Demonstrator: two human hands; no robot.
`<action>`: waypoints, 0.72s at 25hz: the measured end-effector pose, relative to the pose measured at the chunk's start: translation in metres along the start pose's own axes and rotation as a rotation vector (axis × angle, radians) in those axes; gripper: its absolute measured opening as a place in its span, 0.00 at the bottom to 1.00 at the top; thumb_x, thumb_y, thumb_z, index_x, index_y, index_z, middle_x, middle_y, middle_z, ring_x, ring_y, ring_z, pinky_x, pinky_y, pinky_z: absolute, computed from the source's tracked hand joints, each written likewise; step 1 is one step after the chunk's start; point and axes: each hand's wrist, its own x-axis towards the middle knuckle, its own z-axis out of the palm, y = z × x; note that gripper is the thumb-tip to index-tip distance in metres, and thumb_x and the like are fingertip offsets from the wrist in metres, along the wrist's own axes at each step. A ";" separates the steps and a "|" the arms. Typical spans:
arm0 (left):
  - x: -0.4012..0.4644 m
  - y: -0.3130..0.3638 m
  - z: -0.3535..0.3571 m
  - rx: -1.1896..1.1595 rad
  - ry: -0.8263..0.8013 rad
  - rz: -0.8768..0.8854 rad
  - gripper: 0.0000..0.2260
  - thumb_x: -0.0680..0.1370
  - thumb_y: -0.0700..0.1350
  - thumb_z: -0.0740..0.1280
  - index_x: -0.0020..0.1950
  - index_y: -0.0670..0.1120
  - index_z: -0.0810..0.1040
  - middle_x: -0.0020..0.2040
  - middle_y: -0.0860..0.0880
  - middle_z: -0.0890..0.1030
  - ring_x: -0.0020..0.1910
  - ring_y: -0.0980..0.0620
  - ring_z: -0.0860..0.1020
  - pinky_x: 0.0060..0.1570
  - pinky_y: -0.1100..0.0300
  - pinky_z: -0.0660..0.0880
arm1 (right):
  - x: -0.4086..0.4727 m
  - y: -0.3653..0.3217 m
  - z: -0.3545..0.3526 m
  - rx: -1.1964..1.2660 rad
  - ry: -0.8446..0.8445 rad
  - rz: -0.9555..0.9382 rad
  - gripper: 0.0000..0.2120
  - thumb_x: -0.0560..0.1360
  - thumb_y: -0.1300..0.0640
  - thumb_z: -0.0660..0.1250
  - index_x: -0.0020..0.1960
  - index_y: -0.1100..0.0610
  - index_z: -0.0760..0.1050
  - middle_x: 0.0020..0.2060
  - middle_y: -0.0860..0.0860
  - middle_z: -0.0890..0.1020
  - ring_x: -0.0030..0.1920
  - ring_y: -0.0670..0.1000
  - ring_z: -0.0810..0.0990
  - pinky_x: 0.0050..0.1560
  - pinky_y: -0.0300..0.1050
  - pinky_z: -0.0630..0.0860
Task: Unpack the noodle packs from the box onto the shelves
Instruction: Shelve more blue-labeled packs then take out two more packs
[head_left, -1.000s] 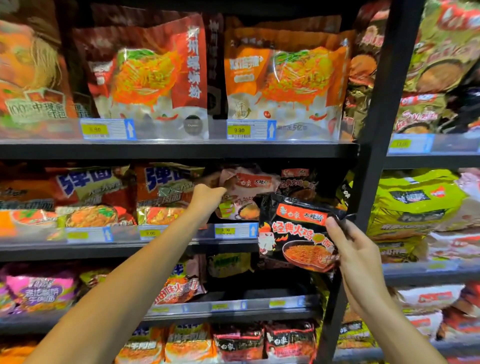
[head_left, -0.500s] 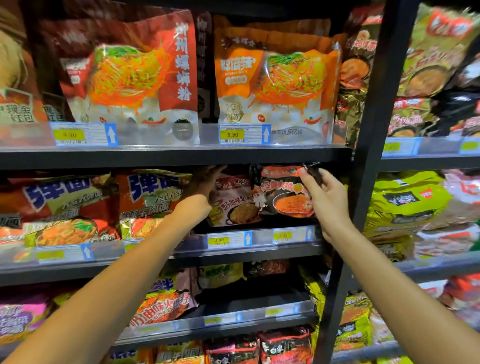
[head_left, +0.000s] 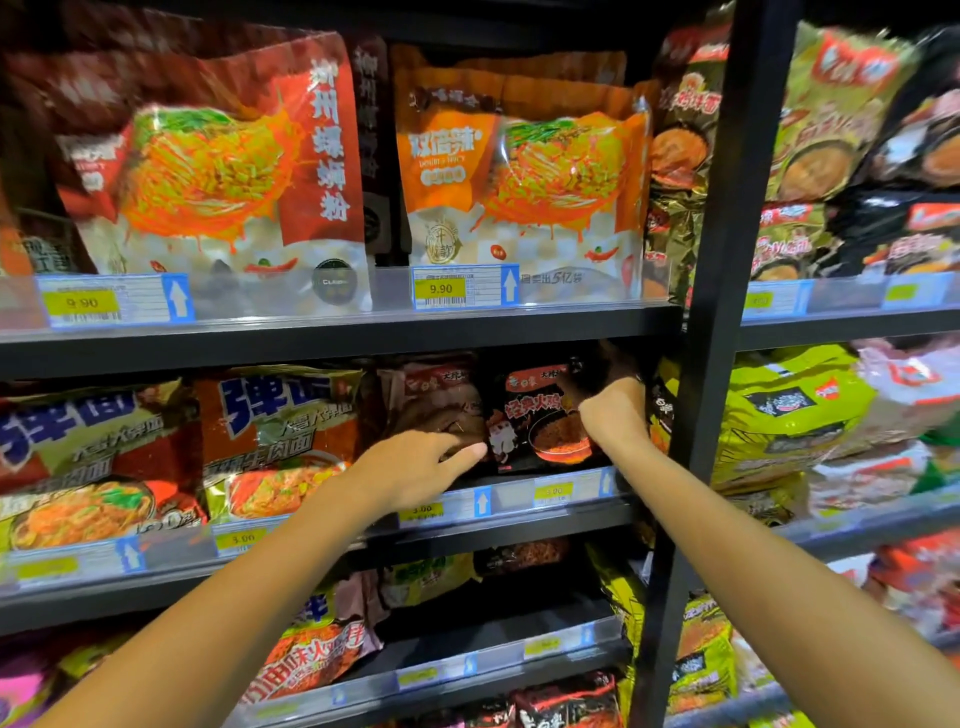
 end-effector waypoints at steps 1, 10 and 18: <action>0.000 0.000 -0.001 0.002 -0.046 -0.010 0.29 0.80 0.68 0.48 0.66 0.50 0.76 0.61 0.48 0.80 0.59 0.45 0.77 0.57 0.51 0.74 | -0.004 -0.001 -0.001 -0.149 0.007 -0.057 0.19 0.72 0.63 0.75 0.60 0.62 0.74 0.56 0.54 0.78 0.62 0.57 0.77 0.60 0.51 0.77; -0.014 0.013 -0.003 0.089 -0.128 -0.031 0.26 0.82 0.65 0.41 0.74 0.61 0.65 0.57 0.45 0.74 0.61 0.41 0.70 0.63 0.46 0.68 | -0.053 0.010 -0.037 -0.847 -0.576 -0.441 0.19 0.82 0.39 0.54 0.66 0.40 0.76 0.61 0.48 0.74 0.63 0.54 0.71 0.57 0.53 0.75; -0.009 0.008 0.004 0.067 -0.097 -0.110 0.30 0.79 0.69 0.41 0.63 0.56 0.75 0.51 0.48 0.77 0.55 0.44 0.75 0.58 0.47 0.72 | -0.034 0.016 -0.020 -0.984 -0.795 -0.232 0.25 0.82 0.35 0.45 0.74 0.41 0.64 0.69 0.56 0.69 0.72 0.64 0.65 0.67 0.62 0.68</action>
